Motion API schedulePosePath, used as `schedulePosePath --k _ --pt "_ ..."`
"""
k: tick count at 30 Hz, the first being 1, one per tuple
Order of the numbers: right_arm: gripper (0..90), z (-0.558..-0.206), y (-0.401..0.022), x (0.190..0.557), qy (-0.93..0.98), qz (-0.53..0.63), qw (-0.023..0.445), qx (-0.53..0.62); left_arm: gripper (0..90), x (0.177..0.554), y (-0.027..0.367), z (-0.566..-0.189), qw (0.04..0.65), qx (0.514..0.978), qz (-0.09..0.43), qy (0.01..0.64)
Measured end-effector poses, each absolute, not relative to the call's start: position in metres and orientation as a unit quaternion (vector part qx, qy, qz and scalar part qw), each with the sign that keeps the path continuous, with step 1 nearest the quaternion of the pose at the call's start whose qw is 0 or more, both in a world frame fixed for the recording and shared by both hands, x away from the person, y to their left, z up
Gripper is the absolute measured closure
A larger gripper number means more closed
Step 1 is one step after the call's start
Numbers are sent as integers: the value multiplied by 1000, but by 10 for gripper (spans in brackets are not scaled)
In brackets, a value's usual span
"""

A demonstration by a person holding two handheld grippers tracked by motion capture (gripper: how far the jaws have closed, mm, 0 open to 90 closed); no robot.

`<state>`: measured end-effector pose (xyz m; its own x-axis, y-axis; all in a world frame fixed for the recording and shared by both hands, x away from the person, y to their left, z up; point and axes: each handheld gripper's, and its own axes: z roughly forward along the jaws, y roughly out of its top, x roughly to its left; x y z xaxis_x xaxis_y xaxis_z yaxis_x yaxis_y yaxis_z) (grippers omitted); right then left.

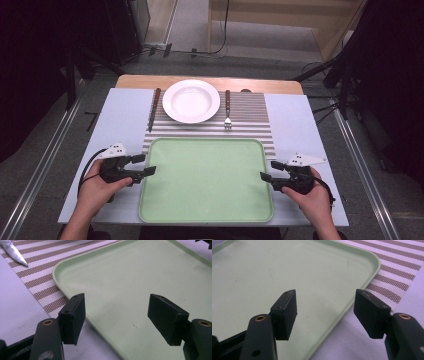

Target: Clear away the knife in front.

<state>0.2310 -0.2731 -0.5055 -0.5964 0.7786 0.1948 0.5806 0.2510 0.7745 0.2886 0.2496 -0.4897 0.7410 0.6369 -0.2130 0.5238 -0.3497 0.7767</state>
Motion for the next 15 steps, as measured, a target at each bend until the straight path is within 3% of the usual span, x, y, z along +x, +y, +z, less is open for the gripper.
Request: schedulePosePath --k 11,15 --pt "328 -505 -273 231 782 431 115 436 305 296 248 -479 461 812 52 355" --pt "258 -502 -273 232 774 444 114 436 305 300 248 -475 463 810 52 356"
